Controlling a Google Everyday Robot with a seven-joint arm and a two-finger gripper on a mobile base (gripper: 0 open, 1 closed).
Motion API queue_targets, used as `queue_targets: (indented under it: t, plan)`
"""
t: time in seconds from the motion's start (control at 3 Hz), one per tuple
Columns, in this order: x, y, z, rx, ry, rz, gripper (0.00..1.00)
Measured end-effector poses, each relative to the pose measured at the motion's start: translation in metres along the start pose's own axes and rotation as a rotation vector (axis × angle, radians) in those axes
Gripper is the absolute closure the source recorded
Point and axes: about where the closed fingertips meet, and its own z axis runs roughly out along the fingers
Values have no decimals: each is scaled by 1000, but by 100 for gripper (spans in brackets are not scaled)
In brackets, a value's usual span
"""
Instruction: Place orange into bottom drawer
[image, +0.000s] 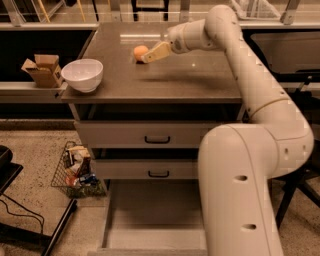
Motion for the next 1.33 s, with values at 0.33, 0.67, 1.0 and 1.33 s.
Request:
queue_targets:
  t: [0.33, 0.67, 1.0, 1.33]
  plan:
    - [-1, 13, 30, -44, 9, 19, 0]
    - [0, 22, 52, -73, 24, 26, 0]
    - [12, 25, 71, -81, 67, 32, 18]
    - [13, 25, 73, -80, 72, 32, 41]
